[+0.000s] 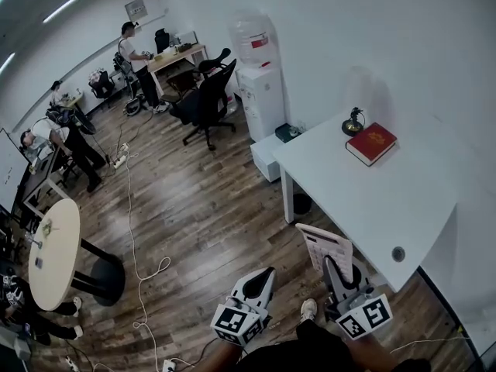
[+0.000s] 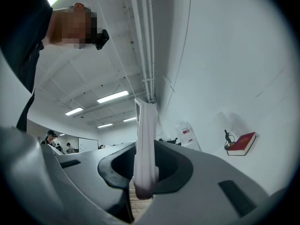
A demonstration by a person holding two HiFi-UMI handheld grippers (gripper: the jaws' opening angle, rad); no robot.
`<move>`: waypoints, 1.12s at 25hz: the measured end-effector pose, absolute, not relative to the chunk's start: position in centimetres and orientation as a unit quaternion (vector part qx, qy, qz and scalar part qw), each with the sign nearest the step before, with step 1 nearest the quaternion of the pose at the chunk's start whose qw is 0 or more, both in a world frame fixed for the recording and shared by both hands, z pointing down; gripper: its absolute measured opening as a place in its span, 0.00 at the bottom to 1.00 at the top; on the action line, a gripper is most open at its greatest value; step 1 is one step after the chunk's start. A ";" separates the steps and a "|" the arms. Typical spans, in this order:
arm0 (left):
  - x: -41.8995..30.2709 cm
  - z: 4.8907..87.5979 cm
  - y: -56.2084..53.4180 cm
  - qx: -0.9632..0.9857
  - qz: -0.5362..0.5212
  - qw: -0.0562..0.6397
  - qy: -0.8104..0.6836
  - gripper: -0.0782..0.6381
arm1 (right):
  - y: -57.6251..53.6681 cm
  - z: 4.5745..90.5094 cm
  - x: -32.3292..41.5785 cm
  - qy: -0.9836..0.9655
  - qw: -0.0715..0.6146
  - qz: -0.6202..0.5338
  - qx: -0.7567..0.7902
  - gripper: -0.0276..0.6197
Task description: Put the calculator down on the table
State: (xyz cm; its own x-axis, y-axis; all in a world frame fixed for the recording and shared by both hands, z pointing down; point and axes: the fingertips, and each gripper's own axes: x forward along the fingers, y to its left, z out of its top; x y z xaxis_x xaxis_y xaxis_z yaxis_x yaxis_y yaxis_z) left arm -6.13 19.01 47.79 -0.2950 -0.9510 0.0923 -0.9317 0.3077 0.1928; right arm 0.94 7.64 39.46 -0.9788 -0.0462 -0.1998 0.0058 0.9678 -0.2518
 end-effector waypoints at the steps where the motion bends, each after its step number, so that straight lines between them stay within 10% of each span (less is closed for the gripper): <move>1: -6.7 47.7 18.2 0.587 -0.053 0.096 -0.802 0.13 | 6.9 39.4 0.3 0.987 0.101 -0.127 -0.010 0.18; 28: -21.1 45.3 -1.0 0.581 -0.043 0.063 -0.810 0.13 | -13.7 39.1 -9.1 0.985 0.110 -0.123 -0.045 0.18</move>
State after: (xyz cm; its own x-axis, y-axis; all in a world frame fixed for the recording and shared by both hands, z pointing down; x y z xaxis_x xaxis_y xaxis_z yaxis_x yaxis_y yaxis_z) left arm -21.14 -0.95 45.27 -0.3171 -0.9470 0.0519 -0.9360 0.3213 0.1439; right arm -9.10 -13.69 39.09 -0.9717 -0.1150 -0.2062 -0.0609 0.9659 -0.2515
